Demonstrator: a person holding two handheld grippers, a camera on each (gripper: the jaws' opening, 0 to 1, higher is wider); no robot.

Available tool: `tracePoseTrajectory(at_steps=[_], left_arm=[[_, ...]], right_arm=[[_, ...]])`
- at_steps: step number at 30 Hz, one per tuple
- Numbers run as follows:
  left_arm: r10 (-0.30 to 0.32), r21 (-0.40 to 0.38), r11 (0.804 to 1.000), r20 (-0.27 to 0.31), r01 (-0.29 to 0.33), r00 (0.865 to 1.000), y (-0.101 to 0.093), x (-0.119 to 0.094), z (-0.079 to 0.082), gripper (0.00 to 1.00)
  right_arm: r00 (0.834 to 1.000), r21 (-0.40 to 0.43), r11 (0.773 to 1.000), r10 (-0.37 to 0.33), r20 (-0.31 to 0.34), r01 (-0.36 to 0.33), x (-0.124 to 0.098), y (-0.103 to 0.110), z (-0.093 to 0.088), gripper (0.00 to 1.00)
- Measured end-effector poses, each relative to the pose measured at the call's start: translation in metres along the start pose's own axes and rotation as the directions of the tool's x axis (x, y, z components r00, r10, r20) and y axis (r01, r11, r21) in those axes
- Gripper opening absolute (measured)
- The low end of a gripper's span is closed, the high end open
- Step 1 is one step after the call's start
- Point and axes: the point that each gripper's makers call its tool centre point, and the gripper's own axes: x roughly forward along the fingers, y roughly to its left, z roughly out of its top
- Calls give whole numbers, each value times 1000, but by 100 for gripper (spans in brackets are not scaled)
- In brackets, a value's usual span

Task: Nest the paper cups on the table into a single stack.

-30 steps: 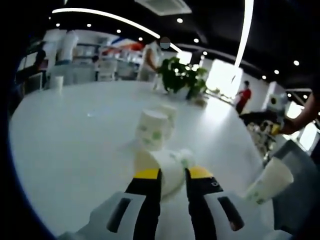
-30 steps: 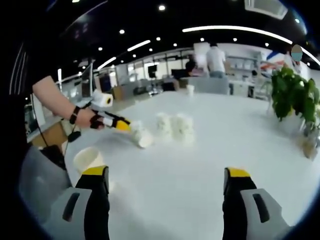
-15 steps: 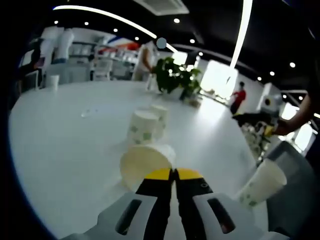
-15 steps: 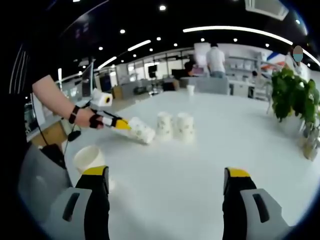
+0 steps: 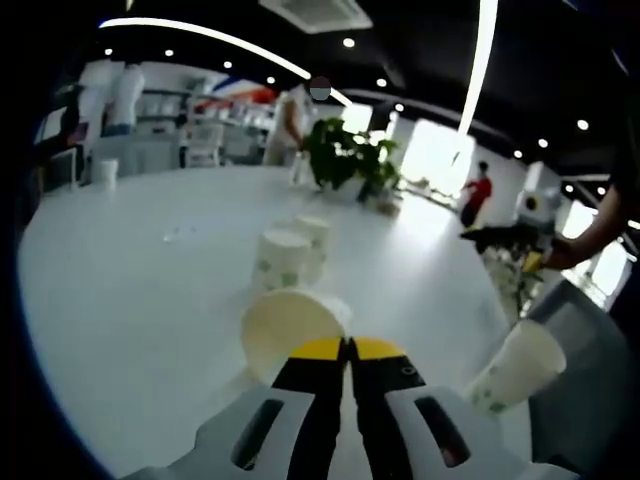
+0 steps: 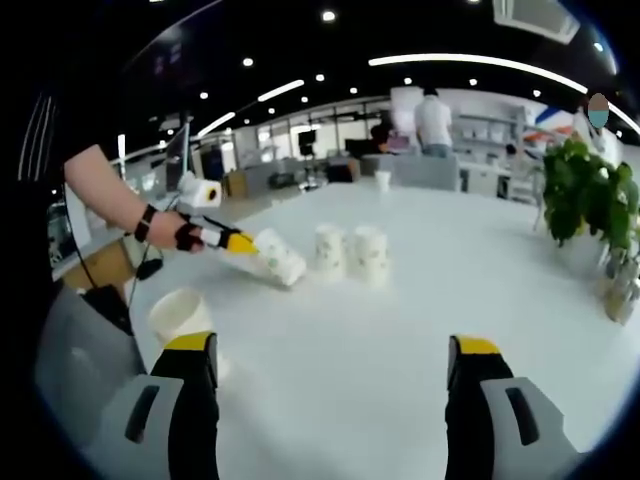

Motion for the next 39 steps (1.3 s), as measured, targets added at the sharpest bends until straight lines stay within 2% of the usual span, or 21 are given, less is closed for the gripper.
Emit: tracePoseTrajectory(at_steps=[10, 26, 35, 39], left_arm=[[7, 20, 1000, 6, -7, 1000, -4, -13, 14, 0], [-6, 96, 995, -15, 7, 1000, -41, -33, 32, 0], [-20, 174, 984, -40, 27, 999, -65, -42, 46, 0], [-35, 229, 972, -68, 50, 997, -77, -44, 52, 0]], right_arm=[[1000, -7, 1000, 8, 21, -7, -1, 4, 4, 94], [998, 1, 1000, 28, 57, -28, -3, 14, 9, 94], [997, -6, 999, 42, 71, -42, -6, 17, 12, 94], [996, -7, 999, 45, 75, -45, -8, 17, 12, 94]])
